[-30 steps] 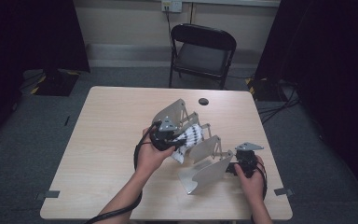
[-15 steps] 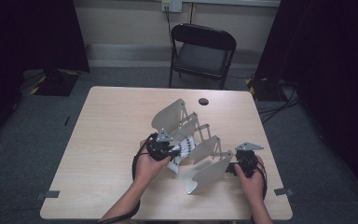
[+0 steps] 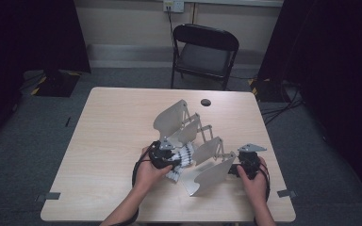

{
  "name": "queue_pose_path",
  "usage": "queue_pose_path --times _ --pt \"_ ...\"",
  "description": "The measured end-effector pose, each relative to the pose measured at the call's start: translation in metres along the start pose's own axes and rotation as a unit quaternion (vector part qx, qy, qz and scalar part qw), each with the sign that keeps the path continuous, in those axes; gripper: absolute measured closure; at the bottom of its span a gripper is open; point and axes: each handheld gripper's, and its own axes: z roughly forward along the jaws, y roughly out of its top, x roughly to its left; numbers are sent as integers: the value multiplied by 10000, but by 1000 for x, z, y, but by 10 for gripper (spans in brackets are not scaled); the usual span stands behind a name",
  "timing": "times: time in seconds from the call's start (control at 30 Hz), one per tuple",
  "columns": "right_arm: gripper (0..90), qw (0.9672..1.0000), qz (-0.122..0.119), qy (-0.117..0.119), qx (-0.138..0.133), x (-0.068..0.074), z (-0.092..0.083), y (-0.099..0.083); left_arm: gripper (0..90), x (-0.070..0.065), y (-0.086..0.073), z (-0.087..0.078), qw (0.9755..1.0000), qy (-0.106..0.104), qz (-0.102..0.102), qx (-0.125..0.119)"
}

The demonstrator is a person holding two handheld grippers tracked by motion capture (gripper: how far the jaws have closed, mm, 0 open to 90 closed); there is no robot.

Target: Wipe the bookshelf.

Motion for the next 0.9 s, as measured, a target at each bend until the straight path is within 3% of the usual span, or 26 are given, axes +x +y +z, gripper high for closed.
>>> queue_pose_path --times 0.17,0.37,0.43,0.6,0.73,0.9 --pt "117 10000 -1 0 0 0 0 0 523 -2 -4 -6 10000 -28 -7 64" --pt "117 10000 -7 3 -1 0 0 0 515 -4 -12 -3 9999 -9 3 153" --pt "117 10000 -6 4 -1 0 0 0 563 -5 -11 -2 9997 -32 108 226" --pt "117 10000 -9 5 -2 0 0 0 710 -10 -9 -1 9994 -155 121 286" --pt "117 10000 -9 6 -2 0 0 0 748 -13 -7 -1 9993 -231 98 282" --pt "117 10000 -6 5 0 0 0 0 760 -18 1 -3 9994 -319 76 107"
